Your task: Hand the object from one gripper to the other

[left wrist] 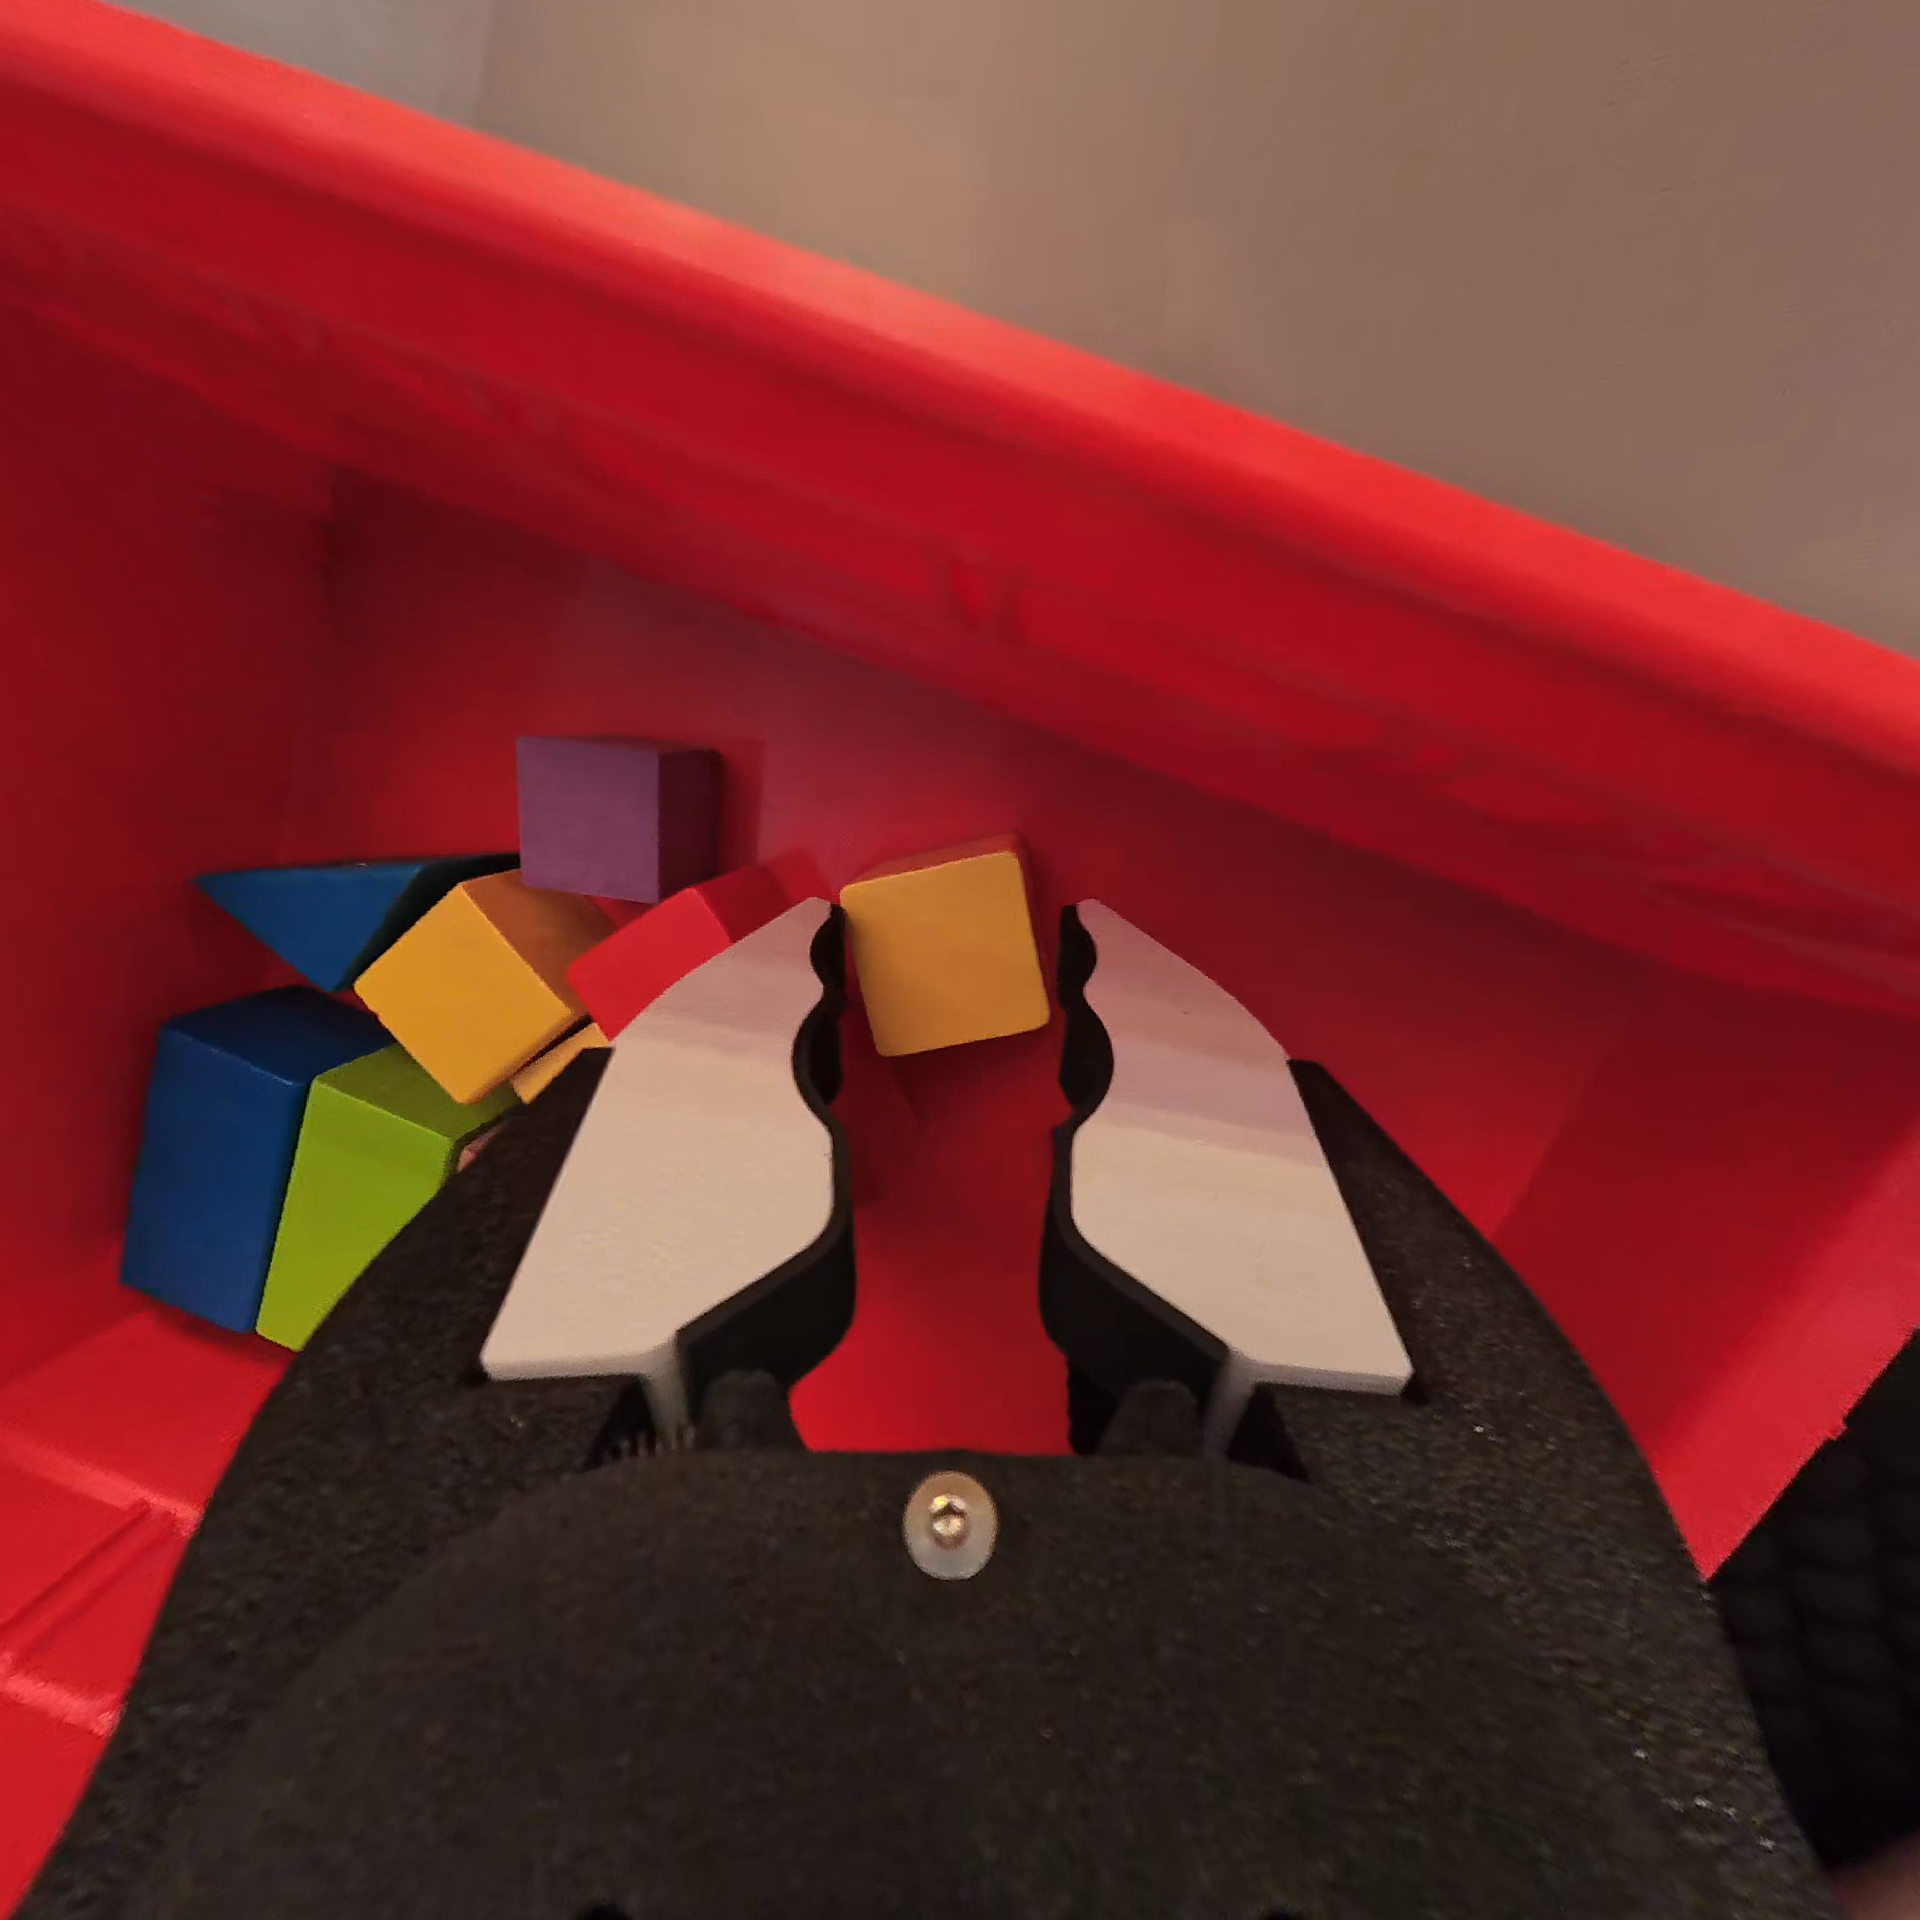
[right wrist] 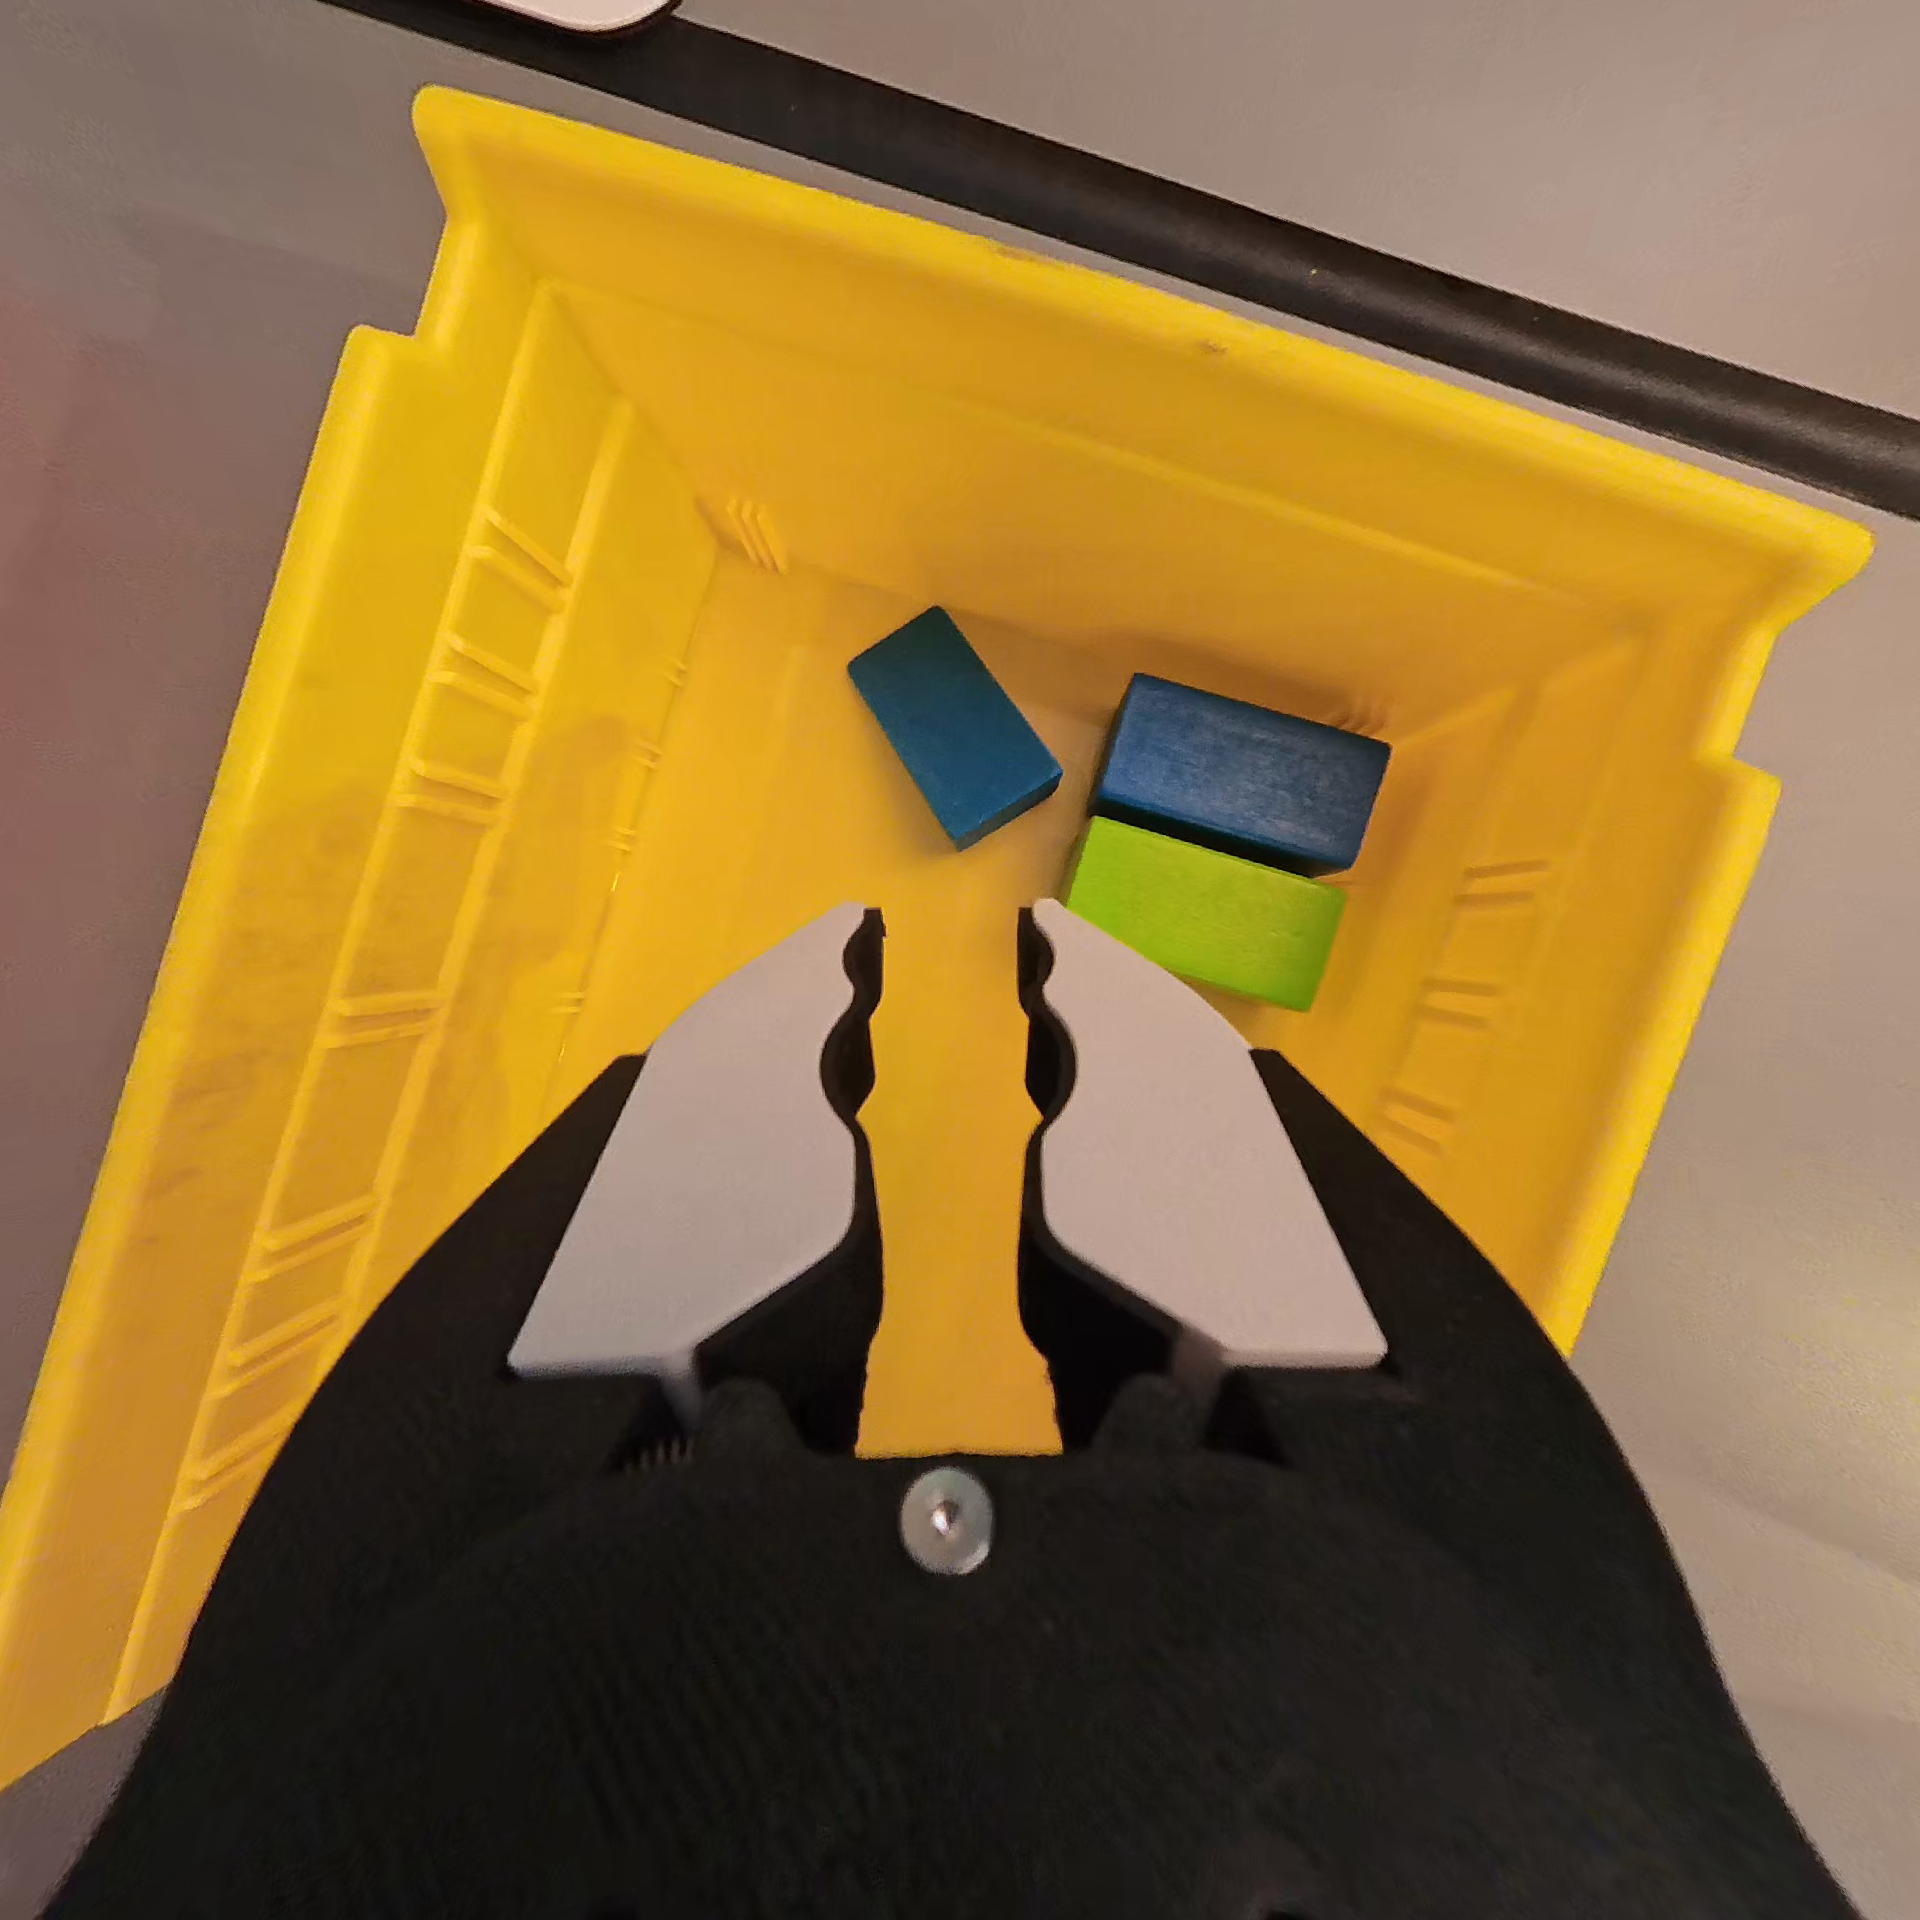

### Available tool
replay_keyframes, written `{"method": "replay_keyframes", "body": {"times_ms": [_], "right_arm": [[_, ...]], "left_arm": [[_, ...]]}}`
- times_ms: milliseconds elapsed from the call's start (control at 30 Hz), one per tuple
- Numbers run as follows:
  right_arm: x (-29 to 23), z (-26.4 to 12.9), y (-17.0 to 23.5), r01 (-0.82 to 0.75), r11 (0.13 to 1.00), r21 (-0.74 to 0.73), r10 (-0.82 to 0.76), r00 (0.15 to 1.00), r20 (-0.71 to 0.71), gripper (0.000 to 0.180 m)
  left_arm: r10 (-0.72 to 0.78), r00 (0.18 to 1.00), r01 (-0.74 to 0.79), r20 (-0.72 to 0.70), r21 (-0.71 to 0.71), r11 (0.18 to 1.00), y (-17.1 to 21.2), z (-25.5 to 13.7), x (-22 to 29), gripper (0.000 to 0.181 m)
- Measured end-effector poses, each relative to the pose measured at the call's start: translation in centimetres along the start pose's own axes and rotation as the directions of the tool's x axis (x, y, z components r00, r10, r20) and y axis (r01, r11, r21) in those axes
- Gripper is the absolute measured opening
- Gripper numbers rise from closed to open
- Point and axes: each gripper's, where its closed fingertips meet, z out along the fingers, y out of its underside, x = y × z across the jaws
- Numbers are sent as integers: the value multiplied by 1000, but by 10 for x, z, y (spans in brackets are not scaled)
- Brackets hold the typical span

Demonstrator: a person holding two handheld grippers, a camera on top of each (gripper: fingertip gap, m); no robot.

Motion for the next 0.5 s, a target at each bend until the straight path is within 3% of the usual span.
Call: {"method": "replay_keyframes", "body": {"times_ms": [500], "right_arm": [[-3,5,4,34,999,-38,-35,999,-10,26]], "left_arm": [[-18,999,15,-26,-116,993,19,-1,4,35]]}}
